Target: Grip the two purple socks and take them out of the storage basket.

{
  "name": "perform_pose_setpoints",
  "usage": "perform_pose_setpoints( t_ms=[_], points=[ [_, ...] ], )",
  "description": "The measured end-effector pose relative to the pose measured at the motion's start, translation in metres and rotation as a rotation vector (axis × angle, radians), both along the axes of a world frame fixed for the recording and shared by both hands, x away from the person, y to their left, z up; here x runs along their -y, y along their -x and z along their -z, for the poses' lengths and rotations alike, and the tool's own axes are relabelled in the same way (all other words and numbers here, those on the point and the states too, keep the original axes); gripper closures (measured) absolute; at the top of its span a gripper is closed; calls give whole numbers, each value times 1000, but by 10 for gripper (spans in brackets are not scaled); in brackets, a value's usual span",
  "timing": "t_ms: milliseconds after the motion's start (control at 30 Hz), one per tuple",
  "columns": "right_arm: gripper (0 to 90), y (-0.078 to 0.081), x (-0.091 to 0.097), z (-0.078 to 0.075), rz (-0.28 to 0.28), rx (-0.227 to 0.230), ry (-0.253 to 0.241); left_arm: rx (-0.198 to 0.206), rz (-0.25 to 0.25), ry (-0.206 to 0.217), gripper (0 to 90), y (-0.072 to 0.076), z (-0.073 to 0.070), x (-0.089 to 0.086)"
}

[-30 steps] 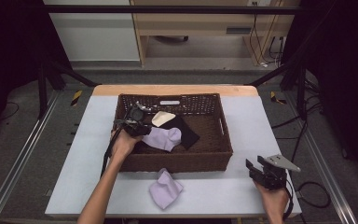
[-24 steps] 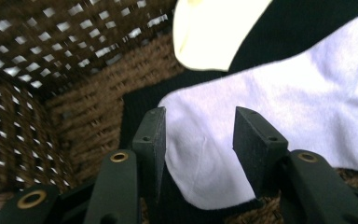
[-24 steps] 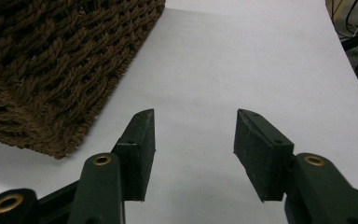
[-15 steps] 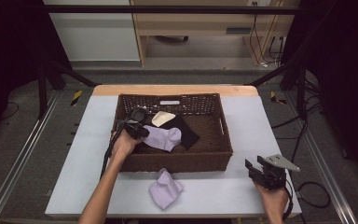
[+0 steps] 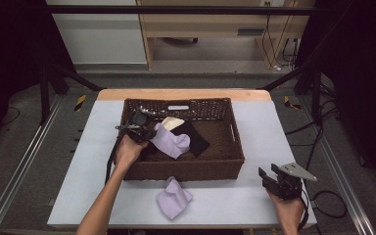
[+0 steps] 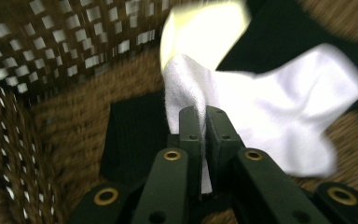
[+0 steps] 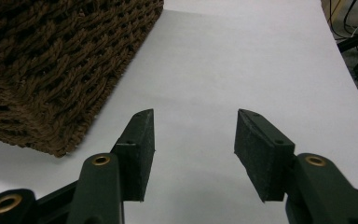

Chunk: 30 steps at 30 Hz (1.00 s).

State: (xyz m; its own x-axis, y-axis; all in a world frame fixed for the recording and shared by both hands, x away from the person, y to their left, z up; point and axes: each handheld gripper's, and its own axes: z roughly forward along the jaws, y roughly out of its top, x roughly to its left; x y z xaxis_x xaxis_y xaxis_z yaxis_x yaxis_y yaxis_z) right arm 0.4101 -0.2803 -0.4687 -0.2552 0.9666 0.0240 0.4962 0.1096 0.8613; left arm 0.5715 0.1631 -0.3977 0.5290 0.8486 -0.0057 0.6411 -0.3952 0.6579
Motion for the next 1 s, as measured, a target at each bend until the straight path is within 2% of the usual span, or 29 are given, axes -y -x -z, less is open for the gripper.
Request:
perform_pose_setpoints(
  t_ms=[67,200,267,333,433,533,633,833,1000],
  points=[
    [480,0,1,0,5,-2,-5,48,11,19,853,3,-5,-2],
    [481,1,2,-1,10,-1,-10,144,31,82,855,9,-15,-4],
    [482,0,3,0,11,2,-10,192,36,129,855,13,-21,-6],
    [483,0,3,-1,10,4,-4,224,40,175,856,17,-27,-8],
    [484,0,4,-1,12,5,-8,275,49,221,856,25,-38,-9],
    [483,1,4,-2,13,6,-10,324,58,245,855,36,-48,-11],
    [483,1,5,-2,19,6,-13,361,68,282,856,47,-60,-14],
    [483,1,5,-2,21,10,-7,406,99,360,856,68,-83,-24],
    [483,1,5,-2,20,8,-11,440,120,381,856,86,-98,-30]
  ],
)
